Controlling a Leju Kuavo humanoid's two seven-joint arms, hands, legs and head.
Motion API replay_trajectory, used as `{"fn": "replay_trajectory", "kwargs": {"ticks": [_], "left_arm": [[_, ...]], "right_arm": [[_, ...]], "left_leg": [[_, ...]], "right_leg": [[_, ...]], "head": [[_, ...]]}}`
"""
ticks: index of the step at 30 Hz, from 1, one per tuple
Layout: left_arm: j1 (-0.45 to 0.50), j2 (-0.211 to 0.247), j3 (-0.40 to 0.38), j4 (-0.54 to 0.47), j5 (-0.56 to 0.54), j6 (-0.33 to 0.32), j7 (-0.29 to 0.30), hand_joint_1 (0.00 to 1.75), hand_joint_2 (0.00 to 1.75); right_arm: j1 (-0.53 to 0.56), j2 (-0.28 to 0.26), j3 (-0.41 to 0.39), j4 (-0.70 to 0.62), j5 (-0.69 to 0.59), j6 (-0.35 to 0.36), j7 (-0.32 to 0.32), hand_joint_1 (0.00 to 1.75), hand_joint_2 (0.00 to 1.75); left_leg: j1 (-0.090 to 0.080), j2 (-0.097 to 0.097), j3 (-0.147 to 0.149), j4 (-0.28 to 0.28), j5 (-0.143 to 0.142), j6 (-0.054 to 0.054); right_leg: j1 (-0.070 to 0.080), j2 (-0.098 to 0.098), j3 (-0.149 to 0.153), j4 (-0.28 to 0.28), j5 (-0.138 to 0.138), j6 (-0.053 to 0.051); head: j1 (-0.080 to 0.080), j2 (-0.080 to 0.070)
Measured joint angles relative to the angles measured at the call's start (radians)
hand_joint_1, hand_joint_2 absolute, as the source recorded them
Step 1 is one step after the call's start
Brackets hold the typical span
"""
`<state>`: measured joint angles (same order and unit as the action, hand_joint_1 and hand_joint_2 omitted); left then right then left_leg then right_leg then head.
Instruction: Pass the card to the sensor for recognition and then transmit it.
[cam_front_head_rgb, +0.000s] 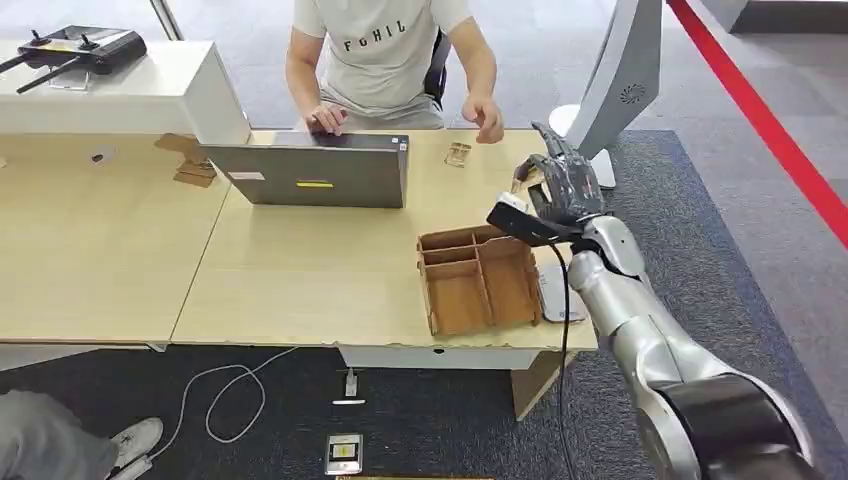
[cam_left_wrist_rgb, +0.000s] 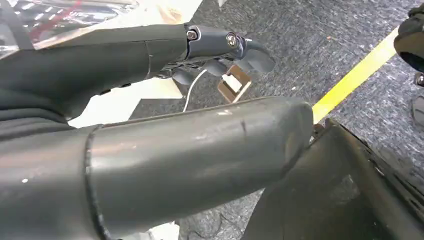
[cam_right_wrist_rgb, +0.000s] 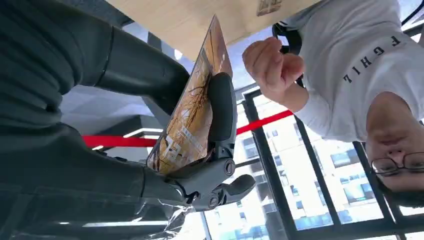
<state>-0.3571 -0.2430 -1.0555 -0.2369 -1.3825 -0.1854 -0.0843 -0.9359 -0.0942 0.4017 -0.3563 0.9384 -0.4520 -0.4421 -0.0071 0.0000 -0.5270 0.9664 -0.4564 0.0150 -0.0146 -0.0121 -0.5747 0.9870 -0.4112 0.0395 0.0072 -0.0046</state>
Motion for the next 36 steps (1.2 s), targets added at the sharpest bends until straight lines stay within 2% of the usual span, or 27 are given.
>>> {"fn": "replay_trajectory", "kwargs": {"ticks": [6,21,36], "left_arm": [[-0.001,0.0,0.0,0.0,-0.01,-0.002,-0.006,0.0,0.0],[0.0,0.0,-0.004,0.0,-0.019,-0.002,-0.019,0.0,0.0],[0.002,0.0,-0.006,0.0,-0.027,-0.002,-0.012,0.0,0.0]], "right_arm": [[-0.017,0.039,0.005,0.0,0.018,0.014,0.013,1.75,1.75],[-0.055,0.084,0.016,0.0,0.035,0.062,0.063,1.75,1.75],[-0.059,0.085,0.024,0.0,0.04,0.077,0.084,1.75,1.75]], "left_leg": [[0.0,0.0,0.0,0.0,0.0,0.0],[0.0,0.0,0.0,0.0,0.0,0.0],[0.0,0.0,0.0,0.0,0.0,0.0]], "right_leg": [[0.0,0.0,0.0,0.0,0.0,0.0],[0.0,0.0,0.0,0.0,0.0,0.0],[0.0,0.0,0.0,0.0,0.0,0.0]], "head": [[0.0,0.0],[0.0,0.0],[0.0,0.0]]}}
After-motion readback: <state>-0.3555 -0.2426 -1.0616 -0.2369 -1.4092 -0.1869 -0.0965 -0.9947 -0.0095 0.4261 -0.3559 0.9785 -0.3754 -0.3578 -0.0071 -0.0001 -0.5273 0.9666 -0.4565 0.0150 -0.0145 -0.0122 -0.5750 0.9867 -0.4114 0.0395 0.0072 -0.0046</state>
